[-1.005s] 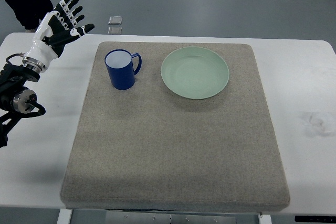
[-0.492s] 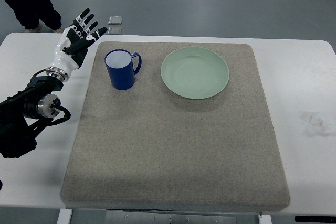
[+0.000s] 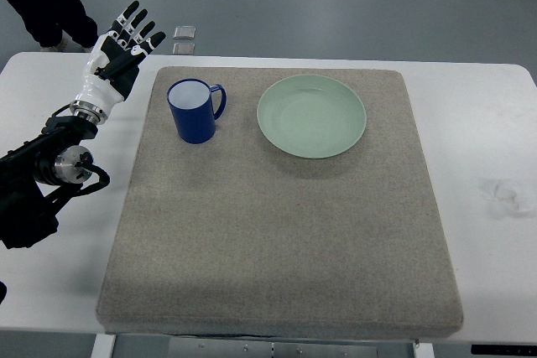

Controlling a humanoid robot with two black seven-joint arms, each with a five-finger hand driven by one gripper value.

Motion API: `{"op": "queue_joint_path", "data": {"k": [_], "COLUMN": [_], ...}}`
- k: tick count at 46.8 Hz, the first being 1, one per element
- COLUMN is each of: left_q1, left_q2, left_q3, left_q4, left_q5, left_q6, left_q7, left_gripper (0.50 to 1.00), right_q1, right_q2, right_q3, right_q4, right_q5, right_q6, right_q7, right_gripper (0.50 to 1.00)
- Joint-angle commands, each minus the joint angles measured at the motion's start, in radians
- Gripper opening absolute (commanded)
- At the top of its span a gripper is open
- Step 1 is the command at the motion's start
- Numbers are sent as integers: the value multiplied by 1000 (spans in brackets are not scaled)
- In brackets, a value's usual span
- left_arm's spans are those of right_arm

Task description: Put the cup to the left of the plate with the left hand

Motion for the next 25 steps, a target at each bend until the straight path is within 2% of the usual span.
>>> {"op": "queue_joint_path", "data": {"k": [1, 25], "left_q1": [0, 8], "left_q2": [0, -25], "left_q3": [0, 3], "left_q4": [0, -10], "left_q5": [1, -2], "left_q6": [2, 3], "left_q7": [1, 1], "left_gripper": [996, 994], "right_q1": [0, 0], "right_q2": [0, 0], "right_q3": [0, 0], "right_q4": [0, 12], "right_q5": [0, -3], "right_q6": [0, 12], "right_q7": [-1, -2], "right_gripper": [932, 932]}}
